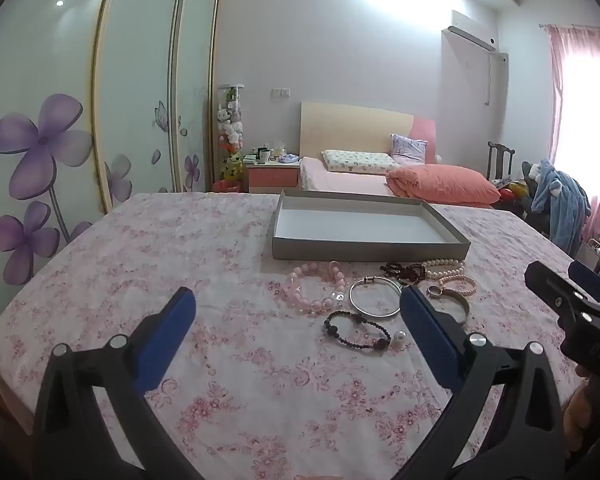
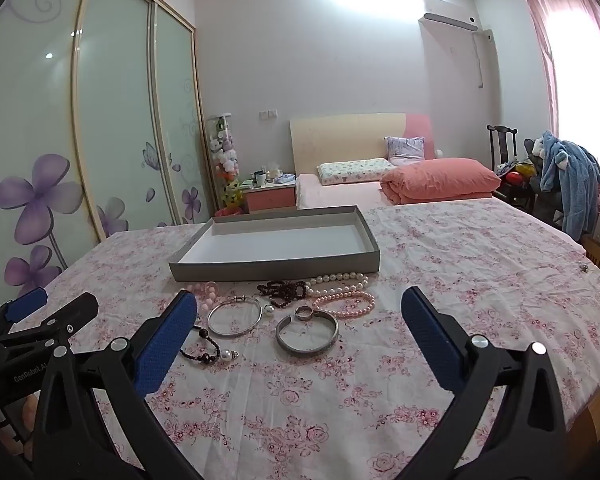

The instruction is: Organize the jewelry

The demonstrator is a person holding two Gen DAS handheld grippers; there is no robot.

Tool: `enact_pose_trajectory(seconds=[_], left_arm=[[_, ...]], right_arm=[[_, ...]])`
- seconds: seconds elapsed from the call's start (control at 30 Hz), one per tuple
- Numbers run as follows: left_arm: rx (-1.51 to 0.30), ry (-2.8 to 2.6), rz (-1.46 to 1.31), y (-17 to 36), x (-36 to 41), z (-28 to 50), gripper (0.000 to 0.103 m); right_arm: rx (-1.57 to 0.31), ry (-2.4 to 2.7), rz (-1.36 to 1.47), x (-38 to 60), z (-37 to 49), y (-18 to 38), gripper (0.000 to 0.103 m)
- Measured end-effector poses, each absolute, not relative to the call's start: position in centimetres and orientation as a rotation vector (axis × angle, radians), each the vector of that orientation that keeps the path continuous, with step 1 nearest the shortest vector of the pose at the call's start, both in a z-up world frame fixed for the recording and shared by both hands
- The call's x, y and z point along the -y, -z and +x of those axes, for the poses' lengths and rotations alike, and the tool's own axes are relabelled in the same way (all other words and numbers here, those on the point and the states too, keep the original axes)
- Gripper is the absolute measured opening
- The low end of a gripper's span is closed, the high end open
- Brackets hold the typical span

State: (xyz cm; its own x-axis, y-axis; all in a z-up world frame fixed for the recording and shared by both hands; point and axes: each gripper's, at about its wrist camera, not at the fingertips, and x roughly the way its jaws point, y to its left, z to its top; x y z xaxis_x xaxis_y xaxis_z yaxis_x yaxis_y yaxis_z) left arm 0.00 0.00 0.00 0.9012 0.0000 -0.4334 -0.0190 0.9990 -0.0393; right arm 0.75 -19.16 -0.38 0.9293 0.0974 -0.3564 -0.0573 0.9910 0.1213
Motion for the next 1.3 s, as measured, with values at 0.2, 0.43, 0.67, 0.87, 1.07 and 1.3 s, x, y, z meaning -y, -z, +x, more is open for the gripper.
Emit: enact_pose_trajectory(seconds=[0.2, 0.43, 0.67, 0.87, 1.07, 1.3], left_arm=[[-0.445, -0.012, -0.037, -0.01, 0.07, -0.03, 0.099], [-0.449, -0.010, -0.042, 0.00, 0.01, 0.00, 0.099], [-0.449, -0.010, -0.042, 0.00, 0.00, 0.00, 0.099], [-0.450, -0.010, -0.042, 0.00, 0.00, 0.00, 0.099], [-0.451, -0.010, -0.041, 0.00, 0.00, 0.00, 0.099], [-0.453, -0.011, -0.041, 0.01, 0.01, 0.01, 0.099]], right_arm=[[-0.371, -0.078, 0.109, 19.10, 0.77, 0.47, 0.101], [-0.371, -0.078, 0.108, 19.13, 0.79, 0.53, 0.101], [-0.372, -0.078, 0.109, 19.22, 0.81, 0.59, 0.101], [-0.373, -0.078, 0.111, 19.28, 0.79, 0.64, 0.101], [-0.375, -0.079, 0.111, 19.33, 0.84, 0.70, 0.101], [-0.376, -0.079, 0.113, 19.36, 0.88, 0.69, 0.101]])
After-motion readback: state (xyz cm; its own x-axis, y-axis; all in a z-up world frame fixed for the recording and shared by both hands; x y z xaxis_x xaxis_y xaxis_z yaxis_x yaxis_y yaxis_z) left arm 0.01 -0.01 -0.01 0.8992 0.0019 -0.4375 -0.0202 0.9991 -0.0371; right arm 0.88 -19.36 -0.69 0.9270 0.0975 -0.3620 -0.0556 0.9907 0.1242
